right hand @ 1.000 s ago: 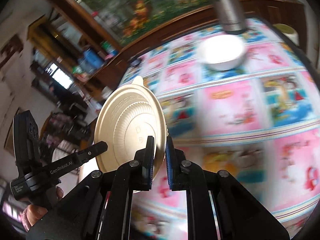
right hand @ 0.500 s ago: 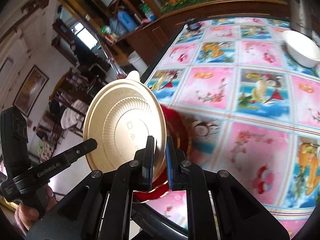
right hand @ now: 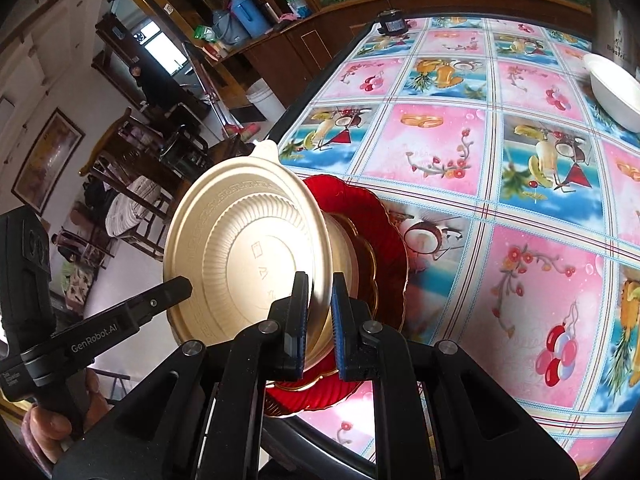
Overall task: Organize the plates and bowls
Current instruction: 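Carry the beige paper plate with the left gripper over the stack, then lower the beige paper plate onto the stack and open the left gripper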
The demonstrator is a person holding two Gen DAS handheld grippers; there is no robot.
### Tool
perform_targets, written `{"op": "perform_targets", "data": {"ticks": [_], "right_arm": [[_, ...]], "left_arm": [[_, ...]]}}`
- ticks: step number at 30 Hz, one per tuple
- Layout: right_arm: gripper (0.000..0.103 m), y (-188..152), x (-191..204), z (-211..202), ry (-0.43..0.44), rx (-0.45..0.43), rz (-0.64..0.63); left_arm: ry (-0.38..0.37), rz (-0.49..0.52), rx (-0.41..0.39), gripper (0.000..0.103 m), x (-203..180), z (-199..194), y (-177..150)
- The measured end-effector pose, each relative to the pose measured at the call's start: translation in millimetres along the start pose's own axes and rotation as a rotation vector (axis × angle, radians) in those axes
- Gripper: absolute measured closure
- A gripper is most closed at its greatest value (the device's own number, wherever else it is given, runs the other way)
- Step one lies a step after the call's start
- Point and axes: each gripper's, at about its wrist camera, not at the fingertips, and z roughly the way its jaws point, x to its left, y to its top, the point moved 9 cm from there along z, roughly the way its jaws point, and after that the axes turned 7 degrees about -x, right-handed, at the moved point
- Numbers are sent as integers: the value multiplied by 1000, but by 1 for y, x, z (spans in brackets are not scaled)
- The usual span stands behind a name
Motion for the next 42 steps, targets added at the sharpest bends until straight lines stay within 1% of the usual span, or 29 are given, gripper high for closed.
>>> {"op": "perform_targets", "data": {"ticks": [3, 8, 14, 15, 16, 17, 19, 21, 24, 25, 29, 31, 33, 35, 36, 39, 42], "right_arm": [[92, -3, 0, 4, 8, 15, 4], [92, -5, 0, 6, 10, 21, 4], [92, -6, -2, 7, 20, 30, 15], [92, -6, -1, 7, 23, 33, 18], [92, -7, -1, 7, 25, 35, 20], [92, -7, -2, 7, 25, 38, 20], [92, -7, -2, 7, 30, 45, 28], [92, -7, -4, 6, 30, 44, 34], [92, -8, -4, 5, 35, 56, 36], [92, -7, -3, 4, 36, 57, 32], [91, -5, 4, -4, 28, 63, -27], [91, 0, 7, -10, 36, 44, -38], [91, 2, 8, -9, 27, 41, -47], [91, 0, 8, -5, 41, 51, -26], [91, -2, 8, -3, 67, 65, -3], [90, -8, 6, 3, 129, 113, 83], [90, -11, -1, 9, 166, 149, 171]], "left_arm": [[15, -1, 10, 93, 4, 3, -2], [46, 33, 28, 92, 4, 7, -6], [49, 45, 38, 91, 5, 7, -6], [49, 44, 38, 89, 6, 7, -7], [52, 43, 37, 85, 7, 6, -6], [59, 47, 32, 83, 8, 4, -6], [76, 60, 27, 73, 11, 1, -5], [89, 66, 19, 69, 14, -3, -3], [90, 54, 5, 67, 19, -7, 0], [100, 52, -7, 67, 22, -10, 2], [110, 25, -41, 67, 34, -22, 10], [106, 10, -65, 67, 37, -29, 15], [103, 0, -81, 67, 38, -34, 20], [95, -9, -92, 67, 39, -38, 22], [93, -11, -94, 67, 39, -39, 23], [82, -14, -87, 67, 36, -37, 22], [70, -14, -79, 67, 34, -36, 21]]}}
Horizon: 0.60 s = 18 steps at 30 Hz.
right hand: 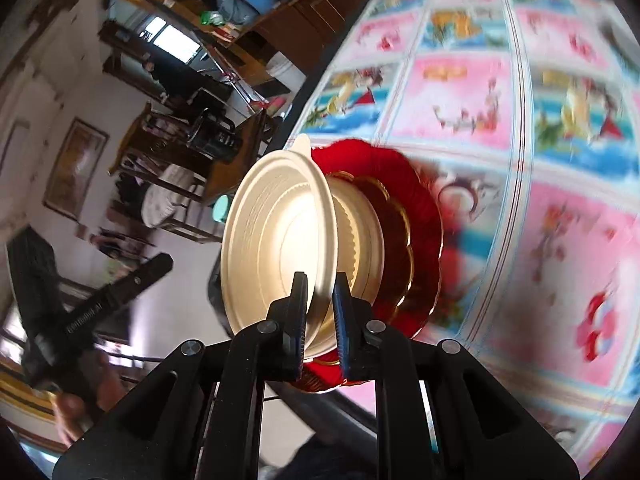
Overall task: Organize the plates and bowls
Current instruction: 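Lower the beige paper plate onto the stack and open the left gripper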
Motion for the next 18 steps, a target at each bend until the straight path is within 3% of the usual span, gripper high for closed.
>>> {"op": "perform_targets", "data": {"ticks": [4, 8, 11, 14, 18], "right_arm": [[90, -4, -5, 4, 69, 49, 105], [90, -9, -6, 8, 79, 106, 137], [86, -16, -4, 11, 75, 173, 115], [73, -20, -3, 2, 48, 208, 66], [72, -14, -5, -13, 44, 196, 31]], "left_arm": [[-6, -1, -6, 67, -1, -3, 1], [-15, -4, -1, 67, -3, -3, 1], [-24, 3, 11, 67, -7, -1, -1], [-25, 9, 11, 67, -11, -2, 0], [-38, 12, 2, 67, -20, -7, 4]]}}
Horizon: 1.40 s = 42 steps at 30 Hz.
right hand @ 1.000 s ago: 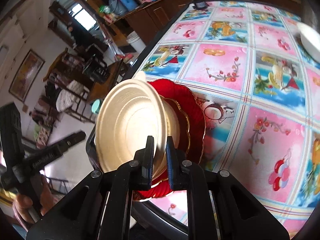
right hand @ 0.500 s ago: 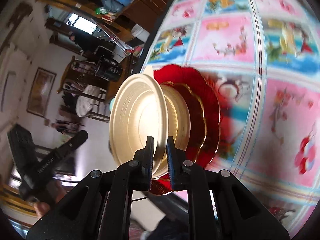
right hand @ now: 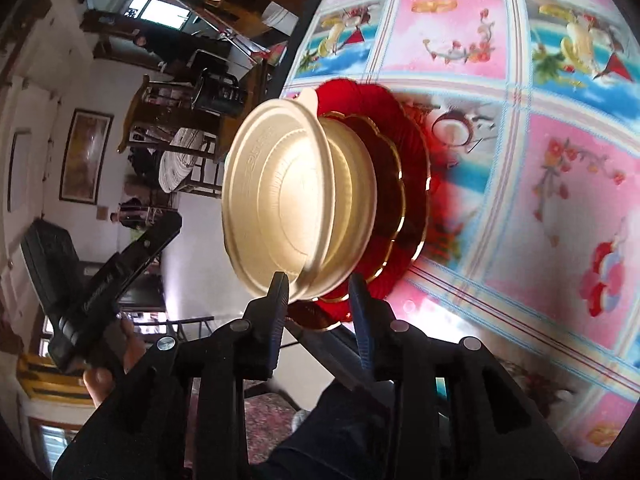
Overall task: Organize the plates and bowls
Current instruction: 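Lower the beige paper plate onto the stack and open the left gripper, then move the left gripper toward the white foam bowl beside the kettle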
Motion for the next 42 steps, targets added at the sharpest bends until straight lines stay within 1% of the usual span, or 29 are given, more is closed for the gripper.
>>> {"op": "perform_targets", "data": {"ticks": [2, 3, 6, 7, 8, 10, 12, 13, 15, 16, 18, 19, 21, 22, 25, 26, 29, 31, 34, 36, 38, 40, 42], "right_arm": [[72, 6, -6, -14, -7, -41, -5], [72, 9, -13, -23, -23, -63, -6], [72, 17, -42, -51, -59, -134, 25], [72, 19, -52, -60, -75, -154, 40], [72, 20, -70, -71, -96, -179, 62], [72, 17, -102, -91, -126, -221, 118], [72, 13, -130, -111, -147, -252, 171], [72, 10, -146, -122, -167, -269, 196], [72, 8, -167, -145, -202, -300, 233], [72, 8, -180, -159, -223, -319, 254], [72, 11, -202, -185, -256, -346, 280], [72, 15, -214, -199, -282, -361, 295], [72, 25, -233, -223, -317, -388, 315], [72, 35, -244, -238, -331, -411, 326], [72, 56, -266, -268, -362, -466, 353], [72, 65, -273, -278, -366, -489, 355], [72, 99, -291, -301, -356, -552, 365], [72, 123, -296, -306, -331, -587, 363], [72, 156, -305, -304, -328, -626, 369], [72, 173, -316, -298, -321, -629, 387], [72, 186, -326, -289, -298, -622, 413], [73, 198, -335, -281, -285, -617, 435], [73, 205, -340, -276, -294, -622, 435]], "left_arm": [[-12, 12, -6, 67, -9, -4, 2], [-19, 22, -11, 67, -15, -6, 4], [-49, 74, -25, 66, -45, -13, 2], [-59, 92, -25, 64, -54, -14, 0], [-74, 114, -22, 62, -67, -14, -4], [-108, 173, -10, 47, -98, -14, -16], [-140, 234, 5, 42, -130, -13, -30], [-164, 273, 24, 39, -150, -9, -39], [-203, 336, 78, 38, -186, 1, -56], [-227, 359, 118, 38, -208, 10, -65], [-262, 373, 172, 38, -237, 24, -74], [-265, 386, 213, 38, -256, 37, -77], [-249, 404, 268, 38, -279, 55, -76], [-241, 409, 287, 38, -294, 68, -68], [-177, 386, 266, 38, -315, 92, -37], [-170, 370, 260, 38, -325, 98, -26], [-146, 344, 231, 38, -355, 118, 11], [-127, 350, 207, 38, -373, 131, 28], [-117, 358, 217, 38, -398, 158, 45], [-96, 361, 231, 38, -407, 180, 51], [-80, 343, 257, 38, -411, 206, 55], [-85, 315, 266, 38, -416, 225, 60], [-101, 308, 269, 38, -424, 239, 63]]}}
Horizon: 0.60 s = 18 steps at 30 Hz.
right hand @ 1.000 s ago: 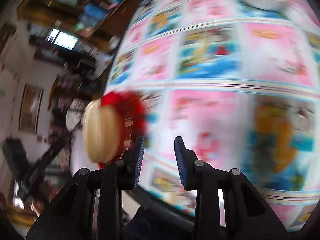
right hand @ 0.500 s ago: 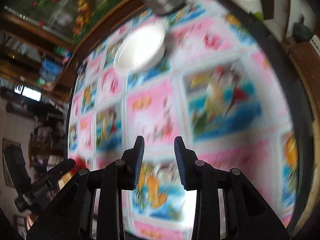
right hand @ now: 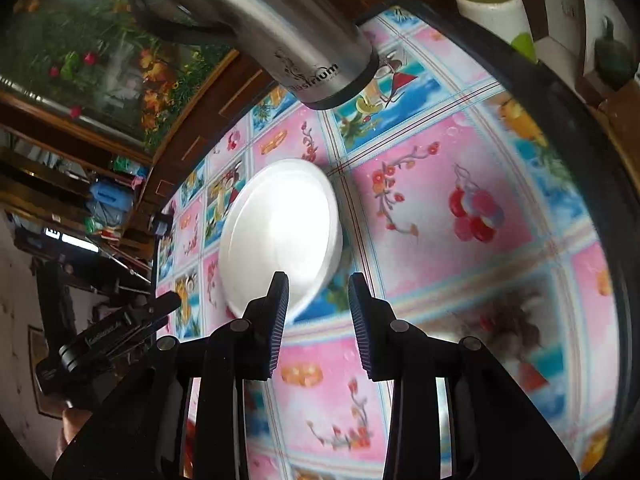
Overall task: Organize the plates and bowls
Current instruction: 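Move the left gripper toward the white foam bowl beside the kettle, then grasp the rim of the white foam plate with the left gripper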
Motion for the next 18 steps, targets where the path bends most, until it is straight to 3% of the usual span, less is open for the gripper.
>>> {"op": "perform_targets", "data": {"ticks": [4, 9, 13, 18], "right_arm": [[73, 8, -1, 17, -31, 1, -15], [73, 13, -9, 26, -56, -17, -18], [73, 14, -6, 29, -24, -5, -16], [73, 17, -5, 38, -7, -12, -20]], "left_arm": [[15, 30, -33, 38, -10, 18, 12], [-37, 55, -44, 38, -32, 27, 14], [-115, 82, -48, 38, -56, 31, 10], [-138, 106, -61, 39, -67, 34, 5]]}}
